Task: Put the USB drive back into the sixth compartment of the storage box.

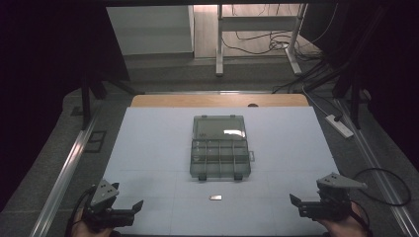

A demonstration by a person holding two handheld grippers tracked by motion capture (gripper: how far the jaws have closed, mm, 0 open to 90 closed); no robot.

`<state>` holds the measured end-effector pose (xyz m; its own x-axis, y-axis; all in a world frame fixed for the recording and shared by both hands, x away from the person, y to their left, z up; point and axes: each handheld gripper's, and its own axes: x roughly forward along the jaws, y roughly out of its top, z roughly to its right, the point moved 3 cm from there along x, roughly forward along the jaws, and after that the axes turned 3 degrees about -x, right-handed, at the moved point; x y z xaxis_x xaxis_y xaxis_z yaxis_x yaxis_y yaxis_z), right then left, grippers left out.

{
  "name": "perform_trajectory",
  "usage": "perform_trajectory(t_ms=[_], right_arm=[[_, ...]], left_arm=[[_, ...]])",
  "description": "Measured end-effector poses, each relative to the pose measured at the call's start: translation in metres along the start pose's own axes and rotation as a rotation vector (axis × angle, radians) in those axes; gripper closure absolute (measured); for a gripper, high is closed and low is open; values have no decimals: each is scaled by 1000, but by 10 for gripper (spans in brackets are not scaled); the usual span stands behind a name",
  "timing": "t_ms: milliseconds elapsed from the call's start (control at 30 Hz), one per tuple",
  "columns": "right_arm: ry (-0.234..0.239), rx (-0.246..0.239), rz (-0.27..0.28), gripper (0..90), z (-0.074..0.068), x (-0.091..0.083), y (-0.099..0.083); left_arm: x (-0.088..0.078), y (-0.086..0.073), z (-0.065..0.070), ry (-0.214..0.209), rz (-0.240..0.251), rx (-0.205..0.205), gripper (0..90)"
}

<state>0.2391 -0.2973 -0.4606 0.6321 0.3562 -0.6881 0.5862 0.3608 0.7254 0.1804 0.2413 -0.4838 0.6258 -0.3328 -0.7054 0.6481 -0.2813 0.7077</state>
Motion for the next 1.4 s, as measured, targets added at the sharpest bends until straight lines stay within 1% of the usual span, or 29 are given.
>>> perform_trajectory(t_ms=[233, 467, 667, 767, 967, 1033, 1067, 1100, 1133, 1200, 1267, 1333, 1400], right_arm=[[4, 1, -11, 2, 0, 1, 0], [0, 6, -18, 2, 0, 2, 0], [1, 1, -17, 2, 0, 2, 1], [12, 1, -19, 2, -1, 3, 2], [43, -20, -21, 2, -2, 4, 3], [54, -26, -22, 1, -3, 5, 4], [64, -26, -26, 0, -3, 6, 5], [64, -26, -26, 0, -3, 6, 5], [75, -25, -28, 0, -4, 6, 5], [91, -32, -29, 0, -4, 7, 7], [105, -41, -25, 0, -4, 9, 9], [109, -43, -23, 0, -4, 9, 9], [125, -55, -24, 0, -5, 10, 11]], left_arm=[[-1, -1, -2, -14, 12, -16, 52], [-1, -1, -2, -18, 9, -14, 53], [-2, -2, -2, -16, 11, -18, 52], [-3, -2, -2, -13, 8, -14, 52], [-3, -3, 0, -6, 0, -2, 50], [-4, -4, -1, -10, 0, -6, 48], [-5, -4, -1, -20, 4, -11, 48], [-5, -4, -1, -20, 4, -11, 47], [-5, -5, -2, -32, 12, -23, 47], [-7, -5, -4, -41, 22, -42, 47], [-7, -6, -5, -44, 30, -49, 47], [-7, -5, -5, -42, 26, -44, 47], [-7, -5, -4, -40, 22, -35, 47]])
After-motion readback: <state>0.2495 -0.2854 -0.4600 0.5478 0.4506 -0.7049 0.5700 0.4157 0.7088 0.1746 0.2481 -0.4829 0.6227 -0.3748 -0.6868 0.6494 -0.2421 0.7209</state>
